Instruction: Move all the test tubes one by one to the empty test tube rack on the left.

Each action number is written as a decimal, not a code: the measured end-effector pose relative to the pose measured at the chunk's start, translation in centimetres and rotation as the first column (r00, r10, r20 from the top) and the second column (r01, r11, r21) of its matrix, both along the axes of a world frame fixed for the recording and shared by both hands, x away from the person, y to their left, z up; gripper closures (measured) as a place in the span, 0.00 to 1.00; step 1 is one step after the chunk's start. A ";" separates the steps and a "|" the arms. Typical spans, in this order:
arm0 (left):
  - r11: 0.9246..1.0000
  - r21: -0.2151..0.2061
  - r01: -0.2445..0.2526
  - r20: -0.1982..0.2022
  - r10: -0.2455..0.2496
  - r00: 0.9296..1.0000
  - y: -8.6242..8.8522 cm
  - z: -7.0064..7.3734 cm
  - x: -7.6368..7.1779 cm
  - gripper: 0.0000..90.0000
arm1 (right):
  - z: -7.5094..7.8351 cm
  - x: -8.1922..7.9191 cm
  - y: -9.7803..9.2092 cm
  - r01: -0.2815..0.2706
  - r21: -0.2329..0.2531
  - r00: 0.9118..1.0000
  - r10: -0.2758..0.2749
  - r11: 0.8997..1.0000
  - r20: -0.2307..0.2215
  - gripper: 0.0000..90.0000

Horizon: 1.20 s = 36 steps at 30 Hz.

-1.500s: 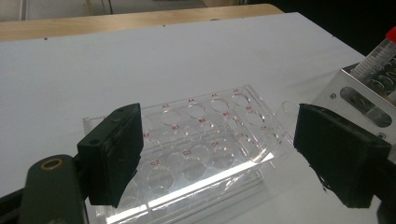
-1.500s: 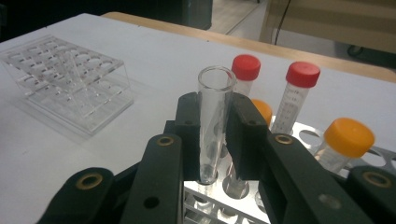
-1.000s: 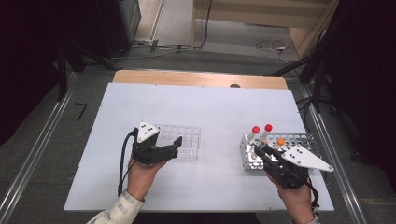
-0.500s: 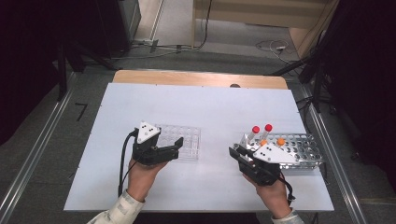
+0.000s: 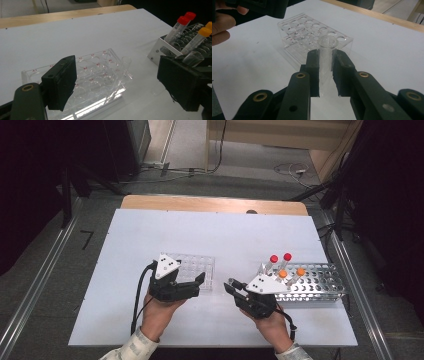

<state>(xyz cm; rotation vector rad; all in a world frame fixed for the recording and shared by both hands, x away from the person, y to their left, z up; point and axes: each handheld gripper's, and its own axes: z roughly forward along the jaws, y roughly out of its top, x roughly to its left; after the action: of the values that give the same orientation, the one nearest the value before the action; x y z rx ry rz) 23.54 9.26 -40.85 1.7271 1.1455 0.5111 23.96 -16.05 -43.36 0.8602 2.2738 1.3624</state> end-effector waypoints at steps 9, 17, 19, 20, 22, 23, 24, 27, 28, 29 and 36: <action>0.999 0.006 0.052 0.013 -0.052 0.999 -1.2 0.2 -0.7 0.15 | -0.7 0.1 1.9 -0.030 -0.014 0.999 0.029 0.999 -0.016 0.81; 0.993 0.016 0.120 -0.007 -0.120 0.993 -2.4 0.0 -1.1 0.20 | -1.0 0.0 3.1 -0.045 -0.013 0.999 0.045 0.999 -0.017 0.81; 0.991 0.016 0.136 -0.011 -0.135 0.991 -2.5 -0.1 -1.2 0.26 | -1.0 -0.1 3.4 -0.049 -0.010 0.999 0.049 0.999 -0.016 0.81; 0.989 0.010 0.145 -0.013 -0.145 0.989 -2.5 -0.1 -1.2 0.30 | -1.0 -0.1 3.6 -0.054 -0.012 0.998 0.054 0.998 -0.013 0.81; 0.987 -0.001 0.162 -0.015 -0.162 0.987 -2.4 -0.2 -1.2 0.40 | -1.0 -0.2 3.9 -0.059 -0.012 0.998 0.059 0.998 -0.011 0.81; 0.985 -0.006 0.172 -0.017 -0.172 0.985 -2.4 -0.3 -1.2 0.48 | -1.0 -0.2 4.1 -0.061 -0.011 0.998 0.061 0.998 -0.011 0.81; 0.984 -0.008 0.178 -0.020 -0.178 0.984 -2.3 -0.4 -1.1 0.54 | -1.0 -0.3 4.2 -0.062 -0.011 0.998 0.062 0.998 -0.012 0.81; 0.983 -0.004 0.182 -0.031 -0.182 0.983 -2.3 -0.5 -1.1 0.63 | -0.9 -0.3 4.5 -0.064 -0.008 0.998 0.064 0.998 -0.006 0.81; 0.983 -0.004 0.183 -0.031 -0.183 0.983 -2.2 -0.5 -1.1 0.67 | -0.9 -0.3 4.5 -0.065 -0.009 0.998 0.065 0.998 -0.005 0.81; 0.983 -0.006 0.183 -0.032 -0.183 0.983 -2.2 -0.5 -1.1 0.69 | -0.9 -0.3 4.5 -0.065 -0.011 0.998 0.065 0.998 -0.004 0.81; 0.979 -0.005 0.205 -0.042 -0.205 0.978 -2.3 -0.6 -1.0 0.80 | -1.0 -0.3 4.7 -0.064 -0.019 0.998 0.064 0.998 0.004 0.81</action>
<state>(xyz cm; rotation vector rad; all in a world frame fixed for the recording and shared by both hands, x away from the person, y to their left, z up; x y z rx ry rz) 22.51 6.94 -41.46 1.8389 0.9822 0.3488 23.66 -11.35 -44.36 0.7831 2.3259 1.3662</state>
